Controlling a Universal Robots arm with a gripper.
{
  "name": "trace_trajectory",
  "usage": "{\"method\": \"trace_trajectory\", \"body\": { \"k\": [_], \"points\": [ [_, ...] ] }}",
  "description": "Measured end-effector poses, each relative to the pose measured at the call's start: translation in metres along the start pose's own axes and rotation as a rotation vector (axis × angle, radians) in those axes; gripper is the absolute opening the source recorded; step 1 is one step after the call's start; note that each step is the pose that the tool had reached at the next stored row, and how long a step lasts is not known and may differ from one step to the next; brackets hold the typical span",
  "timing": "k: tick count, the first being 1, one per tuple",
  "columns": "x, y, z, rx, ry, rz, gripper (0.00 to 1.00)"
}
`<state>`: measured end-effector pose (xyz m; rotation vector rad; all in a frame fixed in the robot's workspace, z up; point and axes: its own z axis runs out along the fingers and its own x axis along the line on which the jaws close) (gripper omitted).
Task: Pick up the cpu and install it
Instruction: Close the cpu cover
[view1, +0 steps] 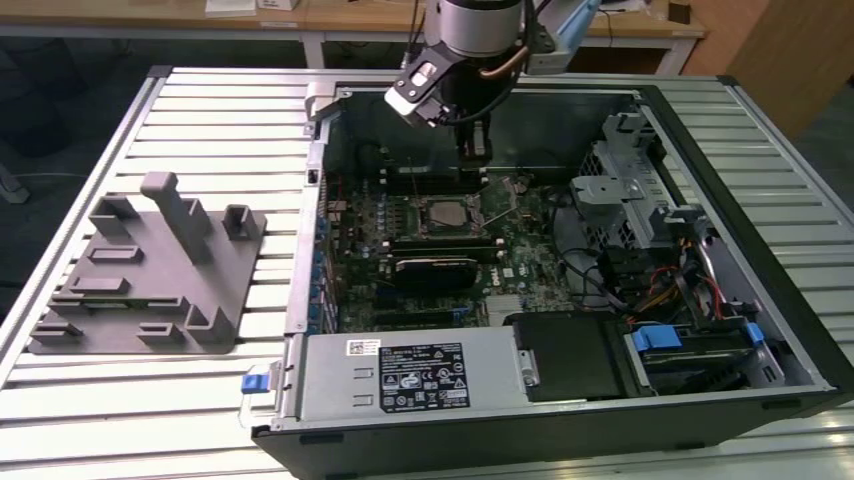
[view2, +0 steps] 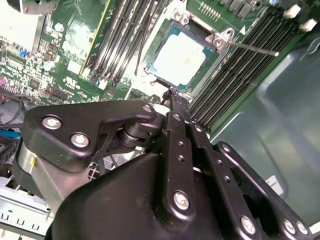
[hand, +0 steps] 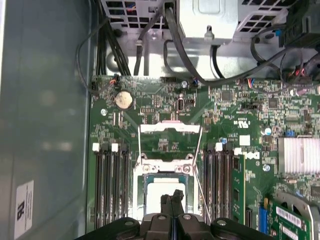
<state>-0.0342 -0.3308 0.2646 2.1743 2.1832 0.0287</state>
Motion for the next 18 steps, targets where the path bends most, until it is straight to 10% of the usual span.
{"method": "trace_trajectory", "body": {
  "k": [18],
  "points": [
    [-0.0001, 0.0296, 0.0016, 0.0000, 0.0000, 0.000, 0.11]
  ]
}}
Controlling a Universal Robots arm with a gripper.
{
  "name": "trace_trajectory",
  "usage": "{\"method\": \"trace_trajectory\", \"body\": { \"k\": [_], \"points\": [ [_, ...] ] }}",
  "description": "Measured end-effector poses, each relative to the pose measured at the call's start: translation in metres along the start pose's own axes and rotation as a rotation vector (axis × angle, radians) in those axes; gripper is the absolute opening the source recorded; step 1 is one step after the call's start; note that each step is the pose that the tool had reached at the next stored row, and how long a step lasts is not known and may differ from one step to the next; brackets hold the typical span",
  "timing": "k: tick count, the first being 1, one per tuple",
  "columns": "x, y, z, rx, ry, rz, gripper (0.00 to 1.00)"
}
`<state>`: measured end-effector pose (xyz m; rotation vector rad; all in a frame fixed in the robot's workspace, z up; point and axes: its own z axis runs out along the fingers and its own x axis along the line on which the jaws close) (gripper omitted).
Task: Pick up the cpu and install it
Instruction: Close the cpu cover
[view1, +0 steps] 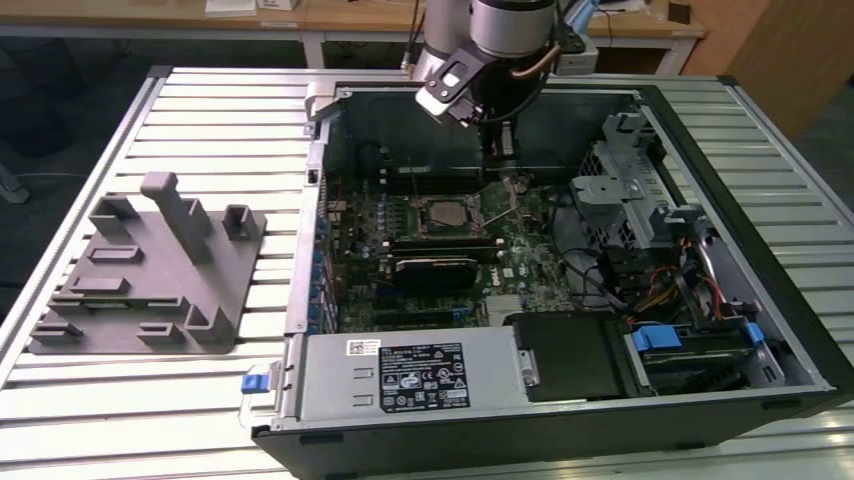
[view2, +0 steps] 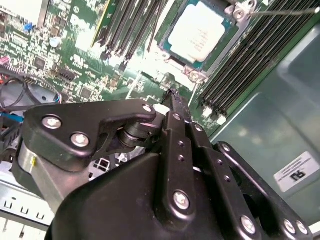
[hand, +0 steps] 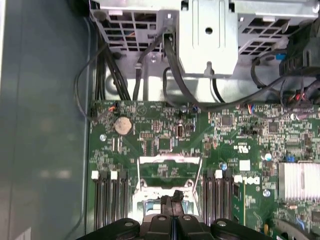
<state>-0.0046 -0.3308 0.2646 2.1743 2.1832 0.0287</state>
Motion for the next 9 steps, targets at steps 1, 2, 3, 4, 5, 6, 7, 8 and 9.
{"method": "trace_trajectory", "body": {
  "k": [1, 2, 3, 4, 5, 6, 7, 8, 9],
  "points": [
    [0.0000, 0.0018, 0.0001, 0.0000, 0.0000, 0.000, 0.11],
    [0.0000, 0.0036, 0.0002, 0.0000, 0.0000, 0.000, 0.11],
    [0.0000, 0.0054, 0.0003, 0.0000, 0.0000, 0.000, 0.11],
    [0.0000, 0.0072, 0.0004, 0.0000, 0.0001, 0.000, 0.11],
    [0.0000, 0.0093, 0.0005, 0.0001, 0.0000, 0.000, 0.11],
    [0.0000, 0.0111, 0.0006, 0.0001, 0.0000, 0.000, 0.11],
    [0.0000, 0.0134, 0.0007, 0.0001, -0.0002, 0.000, 0.11],
    [0.0000, 0.0155, 0.0008, 0.0001, -0.0002, 0.000, 0.11],
    [0.0000, 0.0176, 0.0009, 0.0001, -0.0002, 0.000, 0.11]
  ]
}}
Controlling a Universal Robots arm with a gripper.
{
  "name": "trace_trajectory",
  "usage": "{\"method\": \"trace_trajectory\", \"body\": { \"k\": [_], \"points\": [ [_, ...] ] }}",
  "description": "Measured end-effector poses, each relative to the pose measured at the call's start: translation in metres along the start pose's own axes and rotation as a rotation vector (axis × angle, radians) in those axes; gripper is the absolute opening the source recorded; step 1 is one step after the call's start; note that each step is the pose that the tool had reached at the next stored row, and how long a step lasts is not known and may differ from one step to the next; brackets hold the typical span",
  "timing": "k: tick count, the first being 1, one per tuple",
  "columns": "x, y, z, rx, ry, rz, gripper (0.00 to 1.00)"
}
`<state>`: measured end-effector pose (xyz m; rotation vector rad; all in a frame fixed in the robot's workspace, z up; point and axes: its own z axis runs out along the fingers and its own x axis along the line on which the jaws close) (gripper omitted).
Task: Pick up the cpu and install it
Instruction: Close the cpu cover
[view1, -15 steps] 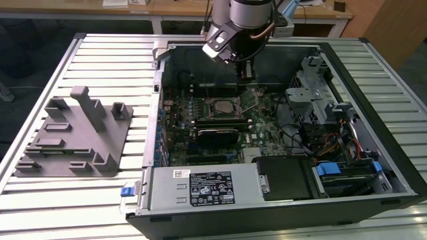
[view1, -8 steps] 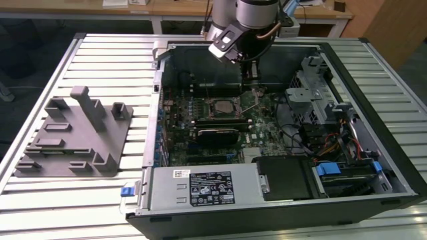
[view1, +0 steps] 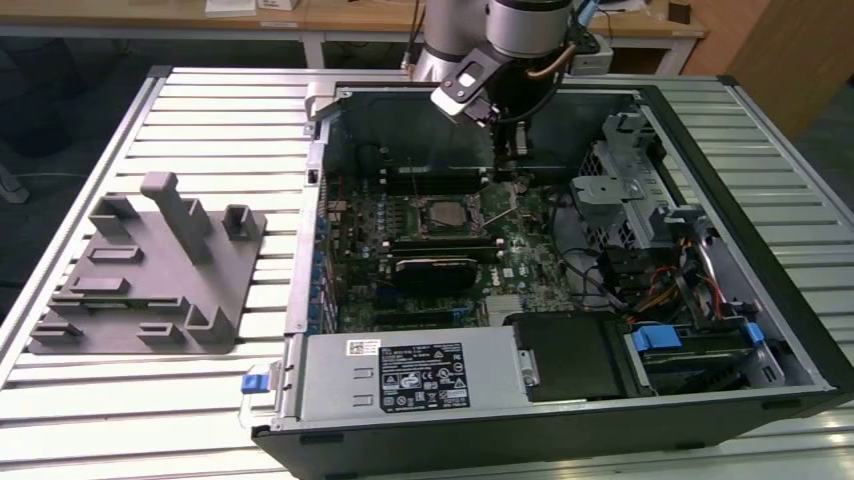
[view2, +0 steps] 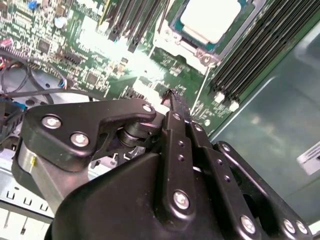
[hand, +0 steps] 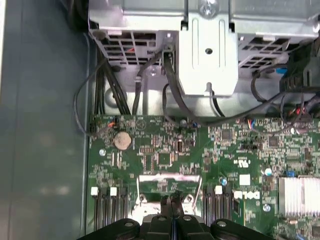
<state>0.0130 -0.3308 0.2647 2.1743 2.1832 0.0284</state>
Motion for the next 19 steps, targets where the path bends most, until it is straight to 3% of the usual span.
{"method": "trace_trajectory", "body": {
  "k": [19],
  "points": [
    [-0.0001, 0.0403, 0.0047, -0.0001, 0.0003, 0.000, 0.11]
  ]
}}
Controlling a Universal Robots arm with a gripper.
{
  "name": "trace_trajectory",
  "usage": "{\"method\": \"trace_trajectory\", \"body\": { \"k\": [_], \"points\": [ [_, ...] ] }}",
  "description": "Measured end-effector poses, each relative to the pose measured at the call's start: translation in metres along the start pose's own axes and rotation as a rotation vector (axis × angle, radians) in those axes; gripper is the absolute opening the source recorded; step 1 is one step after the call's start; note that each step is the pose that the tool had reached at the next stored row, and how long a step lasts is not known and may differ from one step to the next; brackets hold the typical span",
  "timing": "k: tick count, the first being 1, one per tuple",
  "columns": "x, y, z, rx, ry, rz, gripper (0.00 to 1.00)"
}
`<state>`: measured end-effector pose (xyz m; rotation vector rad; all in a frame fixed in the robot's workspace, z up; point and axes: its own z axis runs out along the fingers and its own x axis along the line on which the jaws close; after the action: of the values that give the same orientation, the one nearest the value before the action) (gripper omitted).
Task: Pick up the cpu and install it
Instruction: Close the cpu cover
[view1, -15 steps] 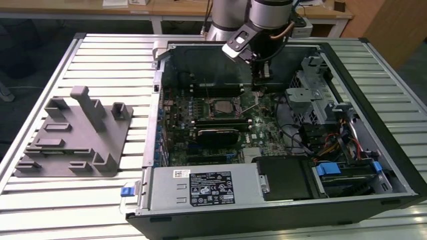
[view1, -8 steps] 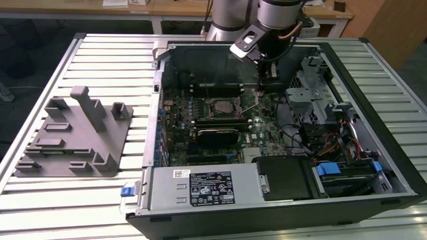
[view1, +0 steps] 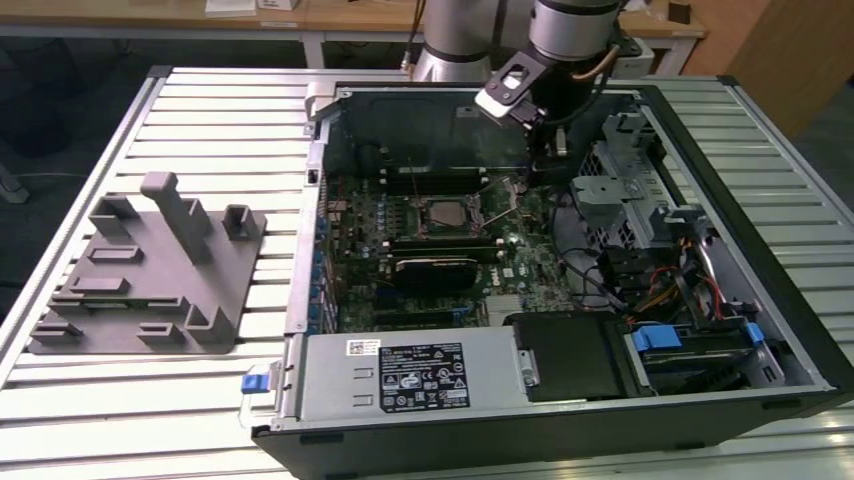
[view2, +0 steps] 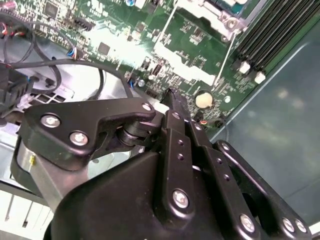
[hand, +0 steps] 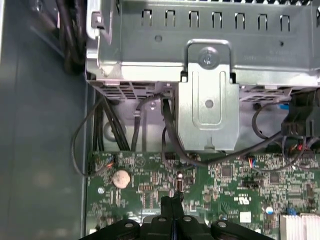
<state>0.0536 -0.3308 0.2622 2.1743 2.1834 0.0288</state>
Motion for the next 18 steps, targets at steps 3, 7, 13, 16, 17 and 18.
{"method": "trace_trajectory", "body": {
  "k": [3, 7, 13, 16, 17, 18],
  "points": [
    [0.0001, 0.0003, 0.0048, 0.0004, -0.0002, 0.000, 0.11],
    [0.0003, 0.0001, 0.0122, 0.0012, -0.0001, 0.000, 0.11],
    [0.0006, -0.0004, 0.0219, 0.0056, -0.0003, 0.000, 0.11],
    [0.0007, -0.0013, 0.0236, 0.0058, -0.0002, 0.000, 0.11],
    [0.0007, -0.0021, 0.0237, 0.0059, -0.0004, 0.000, 0.11],
    [0.0007, -0.0034, 0.0239, 0.0058, -0.0003, 0.000, 0.11]
  ]
}}
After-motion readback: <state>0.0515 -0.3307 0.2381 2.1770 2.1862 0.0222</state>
